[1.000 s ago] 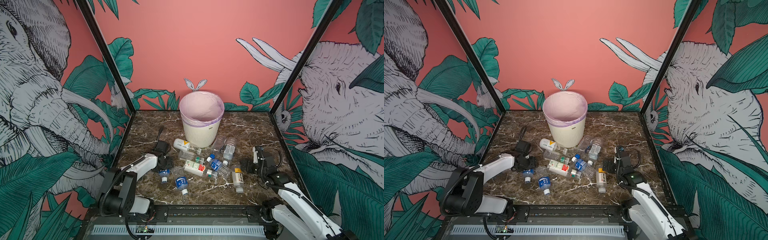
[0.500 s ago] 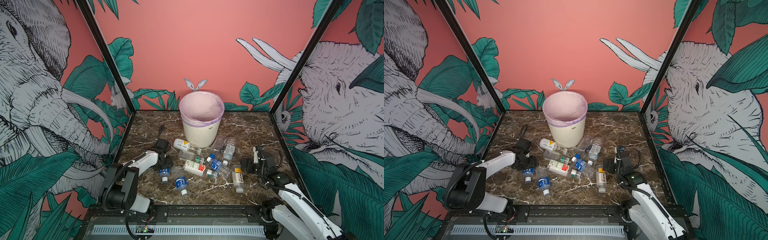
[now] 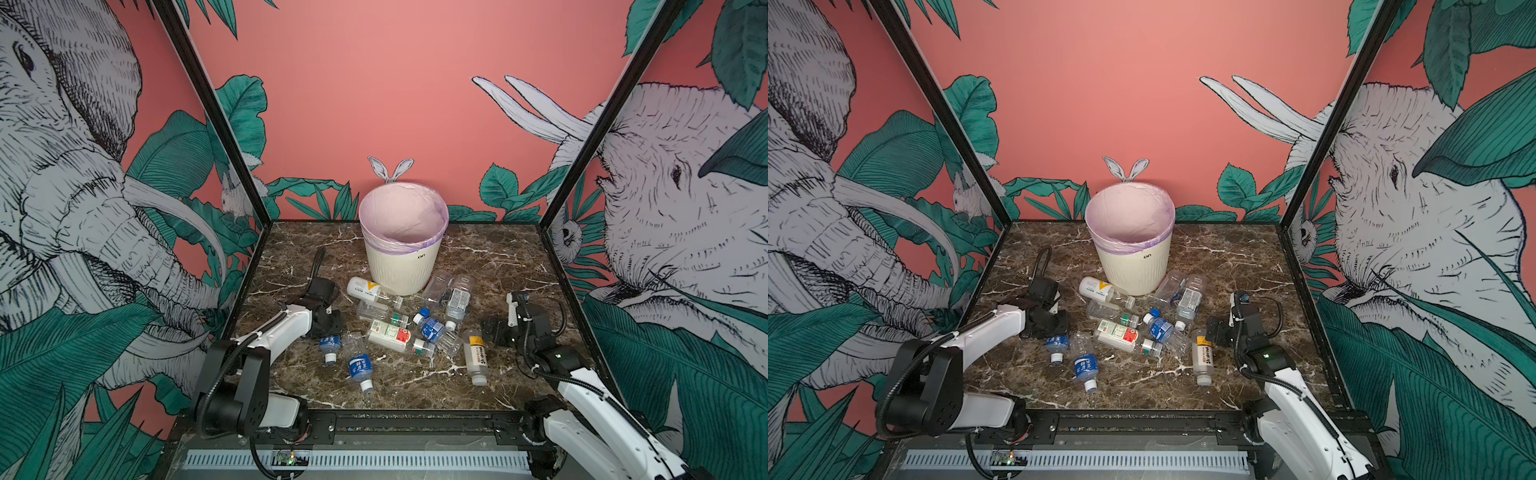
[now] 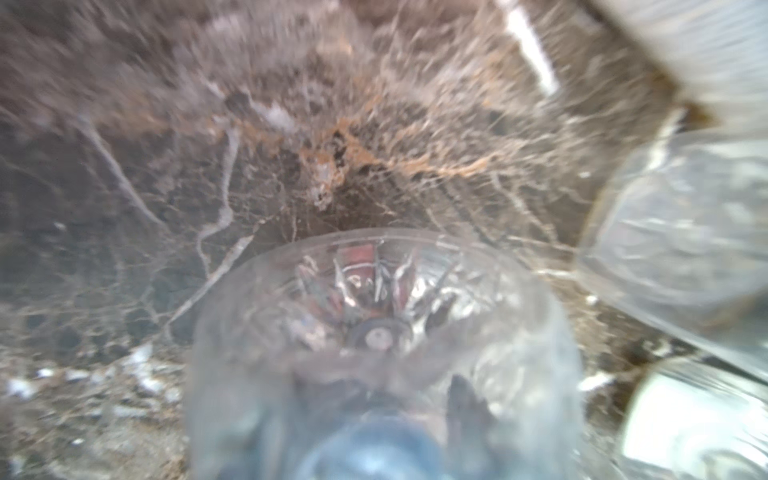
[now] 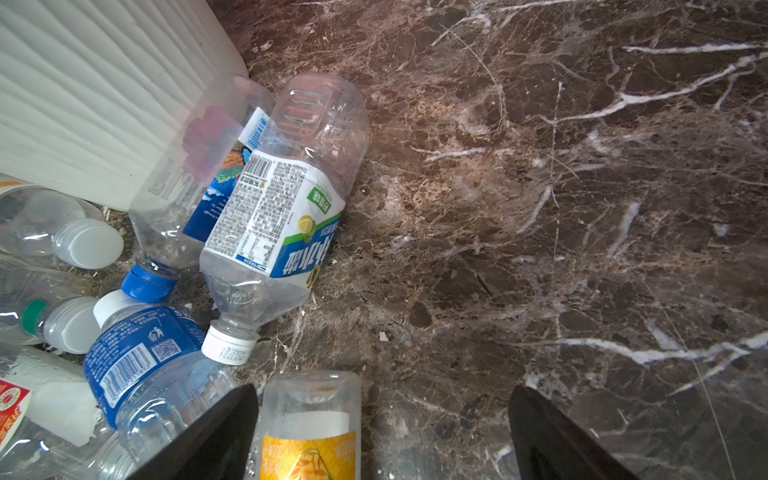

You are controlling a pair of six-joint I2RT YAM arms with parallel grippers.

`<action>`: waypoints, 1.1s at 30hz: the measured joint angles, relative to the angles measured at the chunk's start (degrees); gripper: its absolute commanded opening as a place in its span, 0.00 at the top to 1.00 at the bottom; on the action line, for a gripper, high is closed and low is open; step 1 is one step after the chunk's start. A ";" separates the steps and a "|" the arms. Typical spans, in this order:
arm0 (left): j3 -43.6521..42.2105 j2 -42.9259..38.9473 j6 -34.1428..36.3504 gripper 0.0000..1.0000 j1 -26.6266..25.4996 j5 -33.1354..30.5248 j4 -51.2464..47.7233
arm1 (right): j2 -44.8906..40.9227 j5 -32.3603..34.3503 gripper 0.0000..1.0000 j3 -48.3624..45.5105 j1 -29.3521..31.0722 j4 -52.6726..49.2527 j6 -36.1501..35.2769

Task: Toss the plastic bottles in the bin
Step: 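Grasp the blue-labelled clear bottle with the left gripper and lift it, then carry the bottle over the bin and open the left gripper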

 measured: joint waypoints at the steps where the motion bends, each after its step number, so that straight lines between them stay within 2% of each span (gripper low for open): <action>1: -0.20 -1.88 0.48 0.53 0.00 -0.24 0.00 | -0.02 -0.02 0.05 0.00 0.00 0.00 0.00; 11: -7.32 -20.59 4.87 0.53 0.00 -1.29 5.09 | 0.28 -0.07 0.05 -0.02 0.00 0.02 0.00; 24: -13.46 -42.21 6.49 0.51 0.00 5.75 13.49 | 0.35 -0.26 0.05 -0.02 0.00 0.07 -0.02; 28: -12.31 -44.52 6.14 0.52 0.00 8.09 15.06 | 0.76 -0.46 0.05 -0.02 0.00 0.07 0.00; 33: -4.17 -40.76 5.03 0.52 -0.74 10.08 16.96 | 1.03 -0.55 0.05 -0.02 0.00 0.09 -0.02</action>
